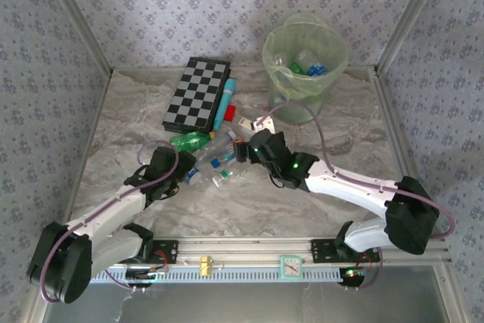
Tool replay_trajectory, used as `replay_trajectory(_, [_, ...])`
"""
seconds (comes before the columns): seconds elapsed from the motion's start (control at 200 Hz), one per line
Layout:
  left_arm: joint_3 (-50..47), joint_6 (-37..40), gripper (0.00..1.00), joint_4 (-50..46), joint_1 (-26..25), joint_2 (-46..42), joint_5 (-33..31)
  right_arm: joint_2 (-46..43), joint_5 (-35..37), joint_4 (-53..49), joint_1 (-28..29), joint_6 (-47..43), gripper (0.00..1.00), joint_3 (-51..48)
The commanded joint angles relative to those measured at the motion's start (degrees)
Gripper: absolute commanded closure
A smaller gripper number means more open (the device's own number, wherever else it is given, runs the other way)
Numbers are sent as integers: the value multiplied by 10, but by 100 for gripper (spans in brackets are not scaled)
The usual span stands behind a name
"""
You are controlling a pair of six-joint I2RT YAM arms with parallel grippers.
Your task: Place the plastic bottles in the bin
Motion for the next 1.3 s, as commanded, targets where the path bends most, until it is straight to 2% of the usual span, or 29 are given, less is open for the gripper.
replay_trajectory(0.0, [-7, -11, 0, 21, -3, 13, -3, 15, 40, -24, 12, -19, 0, 28])
replay_trajectory(0.27, [-20, -3, 10, 49, -3, 54, 5, 24, 52, -36, 24, -19, 0, 35])
replay_trajectory(0.55, [-28, -2, 33, 63, -3, 64, -2, 23, 62, -44, 27, -21, 0, 35])
replay_trajectory(0.7, [-30, -4, 37, 58, -3, 53, -5, 23, 53, -35, 29, -28, 0, 31])
replay_trajectory(1.024, [-10, 6, 44, 38, -5, -56, -5, 49, -124, 38, 29, -95, 0, 32])
replay_trajectory(1.164, [3, 12, 46, 38, -5, -112, -2, 55, -236, 90, 28, -122, 0, 29])
replay_trajectory(1.299, [16, 13, 47, 48, -5, -131, 15, 75, -327, 117, 28, -113, 0, 46])
